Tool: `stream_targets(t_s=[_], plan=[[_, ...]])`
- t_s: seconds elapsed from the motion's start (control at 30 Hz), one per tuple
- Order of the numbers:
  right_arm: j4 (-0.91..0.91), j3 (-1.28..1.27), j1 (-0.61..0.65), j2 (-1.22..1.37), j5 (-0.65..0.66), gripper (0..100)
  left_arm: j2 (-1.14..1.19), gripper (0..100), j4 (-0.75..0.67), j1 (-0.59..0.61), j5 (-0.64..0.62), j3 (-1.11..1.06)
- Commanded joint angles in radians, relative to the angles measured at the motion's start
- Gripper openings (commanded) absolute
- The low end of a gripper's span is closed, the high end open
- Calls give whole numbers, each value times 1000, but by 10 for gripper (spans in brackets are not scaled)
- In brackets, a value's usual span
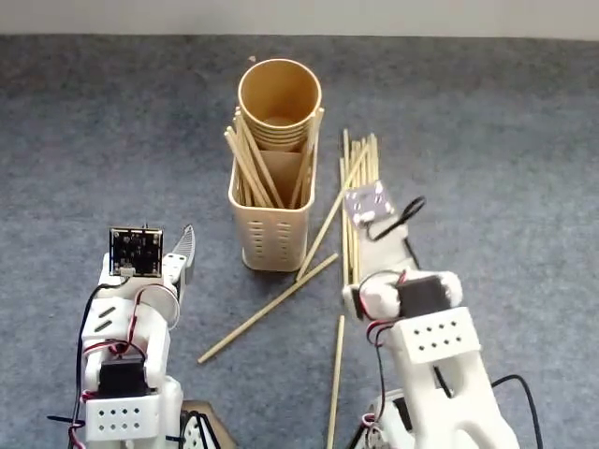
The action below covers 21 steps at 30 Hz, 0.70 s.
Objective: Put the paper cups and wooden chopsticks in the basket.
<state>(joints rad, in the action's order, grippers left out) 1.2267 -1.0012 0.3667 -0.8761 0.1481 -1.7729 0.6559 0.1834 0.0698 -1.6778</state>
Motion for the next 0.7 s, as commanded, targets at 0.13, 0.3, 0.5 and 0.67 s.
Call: stream_targets(t_s=[0.13,0.3,0.5,0.67], plan=[[-174,-219,133,-77,83,212,-5,245,0,-10,8,-19],[-262,-331,214,-82,14,212,-5,245,0,-10,8,-19],[-274,-375,217,-82,2,212,-5,245,0,-10,8,-19],[-275,-386,219,-82,0,212,-5,245,0,-10,8,-19]])
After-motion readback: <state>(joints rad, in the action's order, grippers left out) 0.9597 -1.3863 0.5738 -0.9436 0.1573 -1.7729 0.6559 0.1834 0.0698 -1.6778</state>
